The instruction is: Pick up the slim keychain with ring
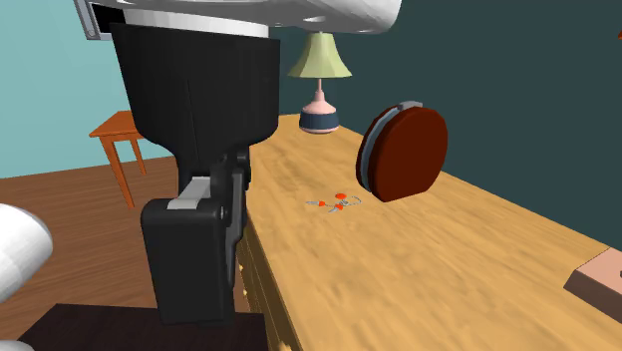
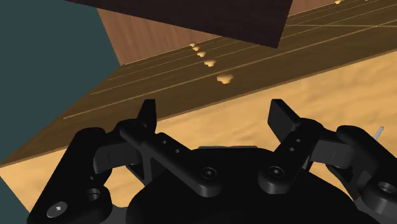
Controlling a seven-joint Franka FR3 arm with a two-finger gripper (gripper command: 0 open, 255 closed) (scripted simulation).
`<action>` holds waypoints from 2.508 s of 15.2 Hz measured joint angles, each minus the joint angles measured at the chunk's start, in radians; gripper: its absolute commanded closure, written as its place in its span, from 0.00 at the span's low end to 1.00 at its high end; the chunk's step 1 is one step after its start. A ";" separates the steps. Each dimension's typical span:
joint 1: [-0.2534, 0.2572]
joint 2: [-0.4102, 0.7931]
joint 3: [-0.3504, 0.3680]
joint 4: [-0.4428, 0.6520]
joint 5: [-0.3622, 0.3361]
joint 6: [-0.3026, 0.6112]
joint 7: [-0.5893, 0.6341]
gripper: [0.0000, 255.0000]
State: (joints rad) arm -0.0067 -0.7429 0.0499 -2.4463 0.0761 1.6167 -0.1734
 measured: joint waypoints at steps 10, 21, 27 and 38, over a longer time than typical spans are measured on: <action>0.098 0.177 0.108 0.019 0.068 0.199 -0.009 0.00; 0.197 0.475 0.256 0.158 0.081 0.421 -0.015 0.00; 0.248 0.631 0.337 0.260 0.039 0.504 0.008 0.00; 0.291 0.798 0.387 0.301 -0.040 0.642 0.039 0.00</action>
State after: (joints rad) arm 0.2848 0.0556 0.4372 -2.1456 0.0366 2.2590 -0.1347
